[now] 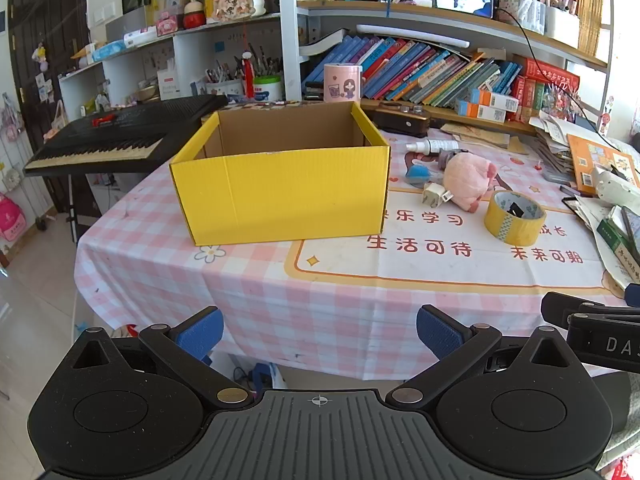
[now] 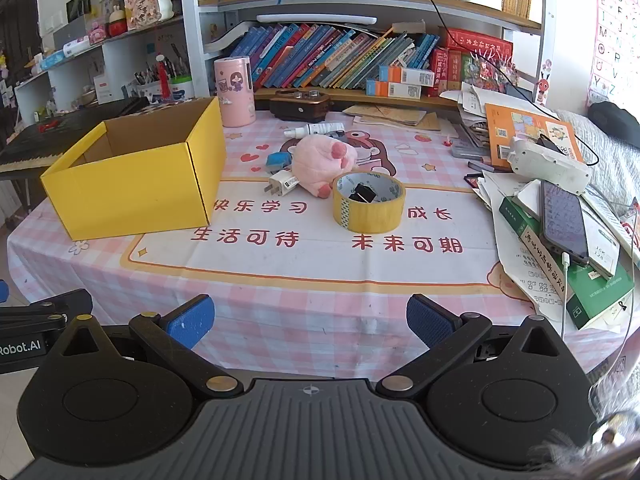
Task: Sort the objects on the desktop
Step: 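Move both tools toward the yellow tape roll holding the black clip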
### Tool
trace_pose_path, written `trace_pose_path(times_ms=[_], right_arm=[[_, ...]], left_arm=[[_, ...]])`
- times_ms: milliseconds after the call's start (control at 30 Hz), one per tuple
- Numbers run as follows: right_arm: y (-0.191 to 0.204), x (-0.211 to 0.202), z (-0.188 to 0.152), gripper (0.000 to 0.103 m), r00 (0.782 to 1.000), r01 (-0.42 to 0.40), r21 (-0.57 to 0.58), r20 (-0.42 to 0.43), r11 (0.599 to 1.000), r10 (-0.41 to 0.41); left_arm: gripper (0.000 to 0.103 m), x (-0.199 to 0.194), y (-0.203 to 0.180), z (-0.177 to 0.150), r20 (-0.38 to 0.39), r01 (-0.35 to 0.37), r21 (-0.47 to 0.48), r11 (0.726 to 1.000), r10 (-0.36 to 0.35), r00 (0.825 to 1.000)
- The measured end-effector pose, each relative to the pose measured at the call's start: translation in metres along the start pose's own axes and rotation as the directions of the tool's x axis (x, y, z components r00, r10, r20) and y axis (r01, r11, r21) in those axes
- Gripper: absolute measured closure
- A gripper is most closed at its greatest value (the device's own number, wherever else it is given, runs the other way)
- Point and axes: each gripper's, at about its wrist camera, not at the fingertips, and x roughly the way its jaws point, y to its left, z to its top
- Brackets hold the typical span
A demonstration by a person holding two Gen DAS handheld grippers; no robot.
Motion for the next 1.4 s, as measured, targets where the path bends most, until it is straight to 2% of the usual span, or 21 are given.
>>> trace_pose_path(times_ms=[1400], right_arm=[[0.0024,0.0052,-0.0021,0.000,1.000,0.000,0.014,-0.016,1.000,0.001]], left_arm=[[0.000,0.0046,0.0078,0.0041,-0.023,0.014,0.000,1.000,-0.014,1.000]])
